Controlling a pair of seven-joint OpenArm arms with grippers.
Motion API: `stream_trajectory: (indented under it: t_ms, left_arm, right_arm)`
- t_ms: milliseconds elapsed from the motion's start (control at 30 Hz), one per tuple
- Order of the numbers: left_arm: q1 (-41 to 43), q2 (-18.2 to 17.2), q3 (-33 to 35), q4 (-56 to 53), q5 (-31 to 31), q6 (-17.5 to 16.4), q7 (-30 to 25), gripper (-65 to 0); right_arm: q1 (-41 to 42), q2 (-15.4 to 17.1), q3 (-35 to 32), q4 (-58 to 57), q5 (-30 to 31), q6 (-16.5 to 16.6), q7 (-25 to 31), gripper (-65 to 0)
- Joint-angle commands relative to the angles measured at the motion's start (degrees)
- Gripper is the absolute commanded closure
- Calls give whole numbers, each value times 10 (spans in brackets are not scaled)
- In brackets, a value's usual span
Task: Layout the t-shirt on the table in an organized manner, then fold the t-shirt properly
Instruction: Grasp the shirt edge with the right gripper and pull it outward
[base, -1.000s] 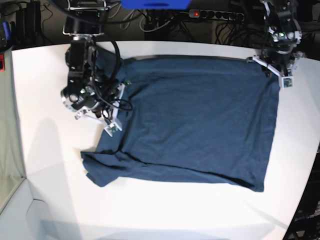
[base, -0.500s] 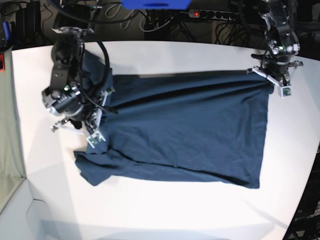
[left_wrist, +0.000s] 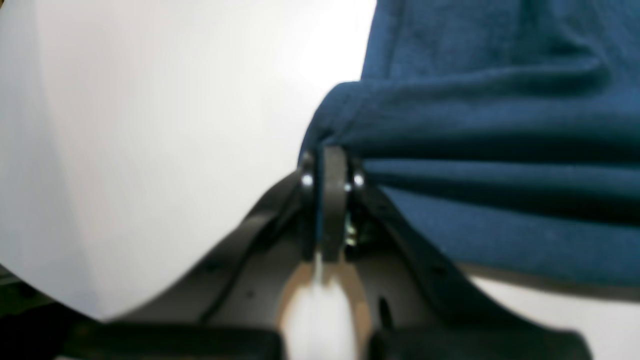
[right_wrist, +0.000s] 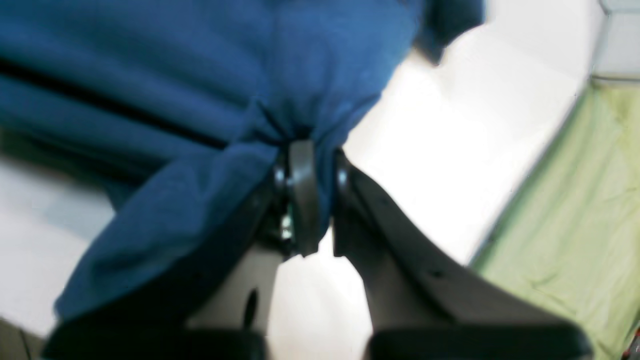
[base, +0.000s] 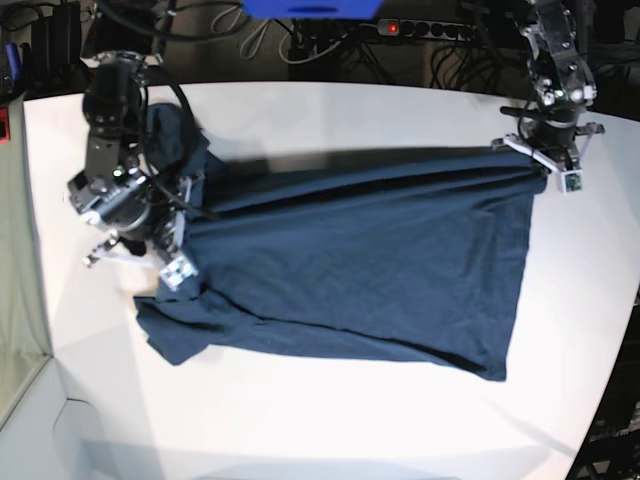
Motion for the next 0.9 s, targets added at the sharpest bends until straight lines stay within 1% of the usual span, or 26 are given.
stream_trajectory:
  t_ms: [0, 100, 133, 233, 300, 367, 467, 533, 600, 633, 667, 767, 800, 867]
  left_arm:
    - [5, -2, -2, -3, 8, 4, 29, -3]
    - [5, -12, -9, -3, 6, 4, 29, -3]
    - [4, -15, -14, -3, 5, 4, 29, -3]
    - [2, -15, -32, -2, 5, 4, 29, -3]
    - [1, -16, -42, -2, 6, 4, 29, -3]
    - [0, -18, -49, -2, 7, 4, 29, -3]
    - [0, -28, -53, -2, 4, 4, 29, -3]
    - [1, -28, -54, -1, 4, 4, 29, -3]
    - [2, -28, -54, -1, 4, 4, 29, -3]
    - [2, -28, -54, -1, 4, 4, 29, -3]
    - [3, -28, -54, -1, 4, 4, 29, -3]
    - [3, -29, -54, 0, 4, 4, 29, -3]
    - [4, -29, -54, 1, 4, 4, 29, -3]
    - [4, -29, -54, 2, 4, 4, 29, -3]
  right_arm:
    - [11, 13, -11, 0, -3, 2, 4, 0]
    - [10, 33, -45, -20, -3, 2, 3, 0]
    - [9, 39, -55, -23, -3, 2, 2, -15]
    - [-4, 55, -72, -20, -3, 2, 5, -91]
    - [-5, 57, -69, -19, -3, 2, 5, -157]
    - [-5, 60, -68, -20, -4, 2, 5, -206]
    - [-9, 62, -68, -20, -4, 2, 6, -260]
    - [-11, 64, -68, -20, -4, 2, 7, -269]
    - [-11, 64, -68, -20, -4, 2, 7, -252]
    - [-11, 64, -68, -20, -4, 2, 7, -230]
    - [-10, 64, -68, -20, -4, 2, 7, -190]
    - [-5, 66, -62, -23, -4, 2, 7, -34]
    - [-5, 65, -54, -24, -4, 2, 7, 0]
    - [-4, 66, -40, -24, -4, 2, 7, 0]
